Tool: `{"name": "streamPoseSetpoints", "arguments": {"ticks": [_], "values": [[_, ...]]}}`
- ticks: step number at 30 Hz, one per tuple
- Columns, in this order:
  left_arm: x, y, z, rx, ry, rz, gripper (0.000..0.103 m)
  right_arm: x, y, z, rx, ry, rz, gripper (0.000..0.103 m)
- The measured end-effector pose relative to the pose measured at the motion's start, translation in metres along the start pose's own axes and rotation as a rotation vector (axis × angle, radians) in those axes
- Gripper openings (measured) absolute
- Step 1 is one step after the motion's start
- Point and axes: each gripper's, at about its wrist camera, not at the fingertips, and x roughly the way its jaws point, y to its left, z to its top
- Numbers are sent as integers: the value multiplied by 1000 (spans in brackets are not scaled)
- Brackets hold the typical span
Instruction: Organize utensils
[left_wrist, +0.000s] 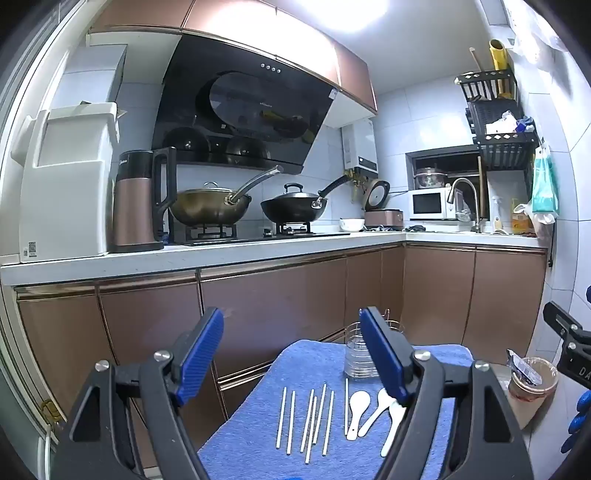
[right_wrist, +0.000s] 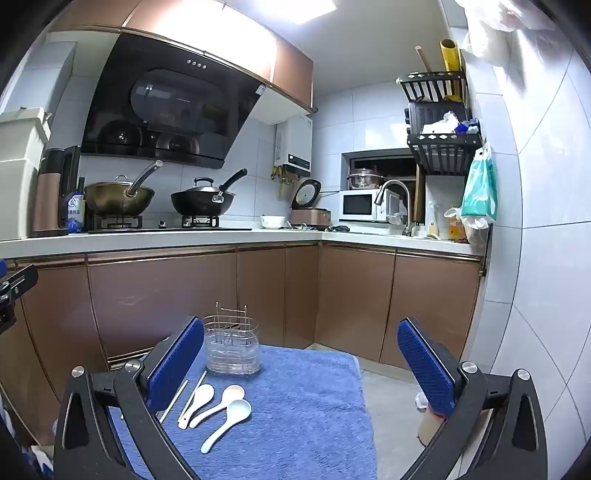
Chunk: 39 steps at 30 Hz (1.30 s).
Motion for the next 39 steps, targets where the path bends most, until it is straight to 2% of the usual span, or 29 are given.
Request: {"name": "streamPoseSetpoints", "arguments": {"ticks": [9,16,24,31,39], "values": [[0,2,0,-3,7,1,75,-1,-7,7,10,-6,-5,103],[11,-19,-4,-7,16,-3,75,7,-10,6,17,-4,-3,103],[17,-26,1,4,30,-14,75,11,-9,11,14,-3,-4,103],[29,-23,6,-1,41,-34,75,27,-8,14,8,8,5,103],[44,-21,10,-7,32,-19,75,44,-4,11,6,19,21,103]]}}
